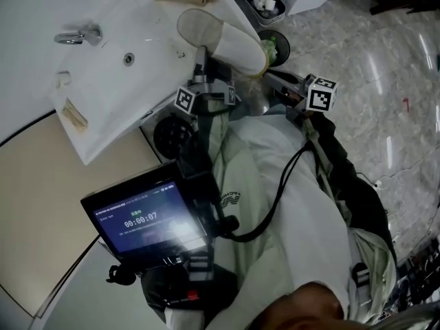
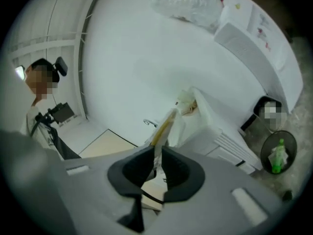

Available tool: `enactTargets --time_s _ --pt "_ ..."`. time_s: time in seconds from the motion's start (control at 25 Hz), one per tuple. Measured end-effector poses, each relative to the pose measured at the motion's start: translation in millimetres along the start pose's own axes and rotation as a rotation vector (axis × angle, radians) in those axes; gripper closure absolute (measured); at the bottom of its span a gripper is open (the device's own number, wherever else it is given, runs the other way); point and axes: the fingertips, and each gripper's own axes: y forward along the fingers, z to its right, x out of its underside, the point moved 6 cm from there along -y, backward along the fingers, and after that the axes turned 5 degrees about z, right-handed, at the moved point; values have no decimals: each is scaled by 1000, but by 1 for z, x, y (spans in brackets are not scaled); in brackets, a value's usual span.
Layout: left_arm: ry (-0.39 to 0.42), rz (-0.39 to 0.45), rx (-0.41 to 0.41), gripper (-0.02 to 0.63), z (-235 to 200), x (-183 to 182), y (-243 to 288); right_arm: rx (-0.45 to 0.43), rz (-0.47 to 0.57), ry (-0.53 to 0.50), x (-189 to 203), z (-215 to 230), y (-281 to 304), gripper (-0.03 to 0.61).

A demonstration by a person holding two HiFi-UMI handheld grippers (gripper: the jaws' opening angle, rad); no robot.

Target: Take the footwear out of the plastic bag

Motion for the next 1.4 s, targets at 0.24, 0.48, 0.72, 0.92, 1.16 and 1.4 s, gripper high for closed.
enactTargets --time_s 0.24,0.48,0.72,0.92,1.16,1.4 --pt "3 4 56 574 19 -2 5 28 27 -48 -4 -16 9 502" --pt "6 2 80 574 29 -2 6 4 69 -44 -19 -27 8 485" --pt "-4 -30 96 573 35 5 6 -27 98 -8 -25 -29 12 453" --pt "59 -83 107 573 41 16 6 -32 185 55 -36 -25 15 466" --pt "266 -178 147 517 58 22 13 -47 224 123 -42 -20 13 488" --pt "336 -257 146 291 57 23 6 -61 292 125 -56 -16 -5 502"
